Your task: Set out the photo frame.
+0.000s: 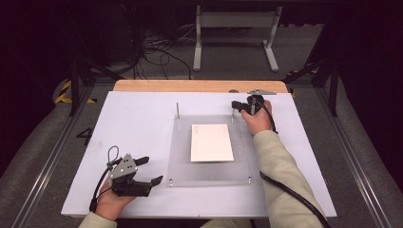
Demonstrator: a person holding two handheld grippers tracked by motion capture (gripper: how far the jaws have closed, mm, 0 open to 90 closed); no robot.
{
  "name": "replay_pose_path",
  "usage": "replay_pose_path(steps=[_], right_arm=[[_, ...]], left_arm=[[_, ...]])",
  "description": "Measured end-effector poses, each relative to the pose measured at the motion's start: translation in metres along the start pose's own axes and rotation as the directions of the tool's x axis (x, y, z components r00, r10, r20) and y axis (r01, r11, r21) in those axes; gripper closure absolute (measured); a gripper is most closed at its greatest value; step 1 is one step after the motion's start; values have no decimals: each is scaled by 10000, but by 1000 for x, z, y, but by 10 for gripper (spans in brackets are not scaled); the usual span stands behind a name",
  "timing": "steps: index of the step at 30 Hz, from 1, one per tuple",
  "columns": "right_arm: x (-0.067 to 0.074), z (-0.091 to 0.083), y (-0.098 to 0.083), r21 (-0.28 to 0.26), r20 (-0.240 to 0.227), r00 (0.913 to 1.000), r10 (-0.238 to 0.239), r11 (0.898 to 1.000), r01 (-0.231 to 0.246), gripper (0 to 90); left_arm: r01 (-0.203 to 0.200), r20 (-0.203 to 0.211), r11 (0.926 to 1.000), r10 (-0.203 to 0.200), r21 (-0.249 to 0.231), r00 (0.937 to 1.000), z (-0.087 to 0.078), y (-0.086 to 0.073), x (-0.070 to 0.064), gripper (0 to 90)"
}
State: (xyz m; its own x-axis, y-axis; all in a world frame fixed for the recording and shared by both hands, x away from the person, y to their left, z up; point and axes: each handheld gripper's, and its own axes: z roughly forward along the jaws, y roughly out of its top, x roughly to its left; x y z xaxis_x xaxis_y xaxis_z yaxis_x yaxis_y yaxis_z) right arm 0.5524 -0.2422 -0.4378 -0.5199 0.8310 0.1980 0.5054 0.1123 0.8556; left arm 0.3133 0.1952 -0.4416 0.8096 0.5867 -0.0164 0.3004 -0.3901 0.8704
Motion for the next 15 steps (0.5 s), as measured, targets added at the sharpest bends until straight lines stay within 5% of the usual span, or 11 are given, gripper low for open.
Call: replay_pose_path(steps=[6, 15], right_arm=[[-3, 3, 1, -30, -83, 9996, 280, 9996, -280, 860], [-5, 6, 2, -23, -76, 9979, 642, 9979, -642, 859]], left_arm=[[-499, 103, 9983, 502, -311, 9987, 3, 2, -3, 142], [-701, 316, 9905, 744, -1186, 9967, 10, 14, -6, 92]])
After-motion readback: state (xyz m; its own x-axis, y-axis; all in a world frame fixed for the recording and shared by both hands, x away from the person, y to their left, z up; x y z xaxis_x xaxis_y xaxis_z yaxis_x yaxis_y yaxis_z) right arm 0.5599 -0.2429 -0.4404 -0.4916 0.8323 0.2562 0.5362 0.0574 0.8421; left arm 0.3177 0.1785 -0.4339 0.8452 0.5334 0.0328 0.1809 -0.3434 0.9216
